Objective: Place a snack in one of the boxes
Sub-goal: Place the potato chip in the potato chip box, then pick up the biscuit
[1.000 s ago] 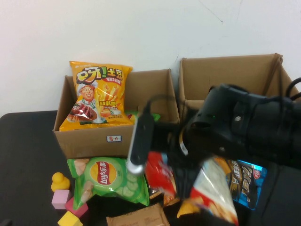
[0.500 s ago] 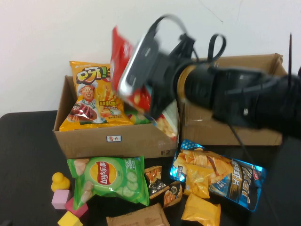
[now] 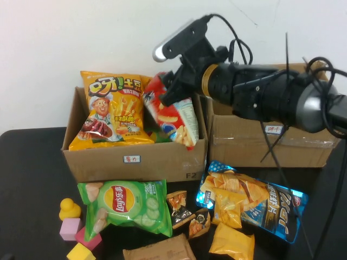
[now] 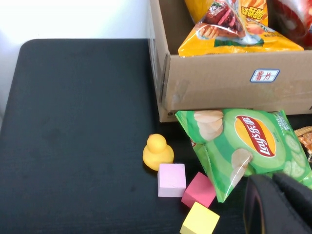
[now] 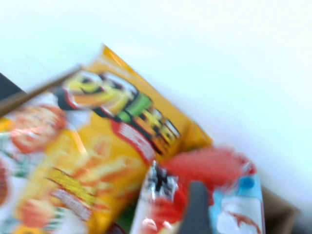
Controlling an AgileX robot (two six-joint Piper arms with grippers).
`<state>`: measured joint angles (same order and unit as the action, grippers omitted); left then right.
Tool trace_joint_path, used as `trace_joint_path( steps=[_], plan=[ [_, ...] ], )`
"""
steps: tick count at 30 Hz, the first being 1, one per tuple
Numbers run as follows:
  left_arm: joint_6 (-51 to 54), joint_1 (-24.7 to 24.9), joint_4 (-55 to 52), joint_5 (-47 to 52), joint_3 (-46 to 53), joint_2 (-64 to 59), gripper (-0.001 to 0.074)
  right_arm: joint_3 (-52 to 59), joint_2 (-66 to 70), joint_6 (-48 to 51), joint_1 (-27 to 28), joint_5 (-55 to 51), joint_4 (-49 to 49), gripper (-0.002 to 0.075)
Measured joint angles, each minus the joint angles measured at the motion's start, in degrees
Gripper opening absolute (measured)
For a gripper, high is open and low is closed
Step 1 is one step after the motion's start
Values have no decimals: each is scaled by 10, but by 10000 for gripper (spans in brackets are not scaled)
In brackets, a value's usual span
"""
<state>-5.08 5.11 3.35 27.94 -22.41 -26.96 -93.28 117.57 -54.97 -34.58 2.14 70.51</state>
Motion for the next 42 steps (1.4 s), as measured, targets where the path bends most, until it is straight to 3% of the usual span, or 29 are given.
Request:
trace_joint_path(
  steps=[3,7,11,15,18,21,27,32,36,42],
  plan=[
    [0,0,0,0,0,0,-2,0,-2,-7,-1,-39,1,556],
    [2,0,-4,0,0,0,-2,0,-47,-16,-8,-118,-12,534],
    [3,0,-7,0,0,0,-2,-5,-130,42,-37,-225,-83,391],
    [4,0,-1,-24,0,0,-2,-10,-191,199,-68,-347,-211,122],
    [4,0,17,-45,0,0,-2,-10,-205,314,-83,-440,-298,36],
    [2,0,40,-21,-3,-6,-2,-10,-205,417,-90,-534,-382,10],
    [-5,0,83,195,-44,-93,-2,25,-214,534,-91,-650,-454,0],
    [98,0,245,253,-49,-187,-2,121,-270,509,-91,-619,-454,-1],
    [139,20,308,243,-52,-236,-2,221,-338,461,-91,-565,-442,-1],
    [136,138,308,194,-52,-307,-2,331,-430,381,-91,-536,-380,-1]
  ],
)
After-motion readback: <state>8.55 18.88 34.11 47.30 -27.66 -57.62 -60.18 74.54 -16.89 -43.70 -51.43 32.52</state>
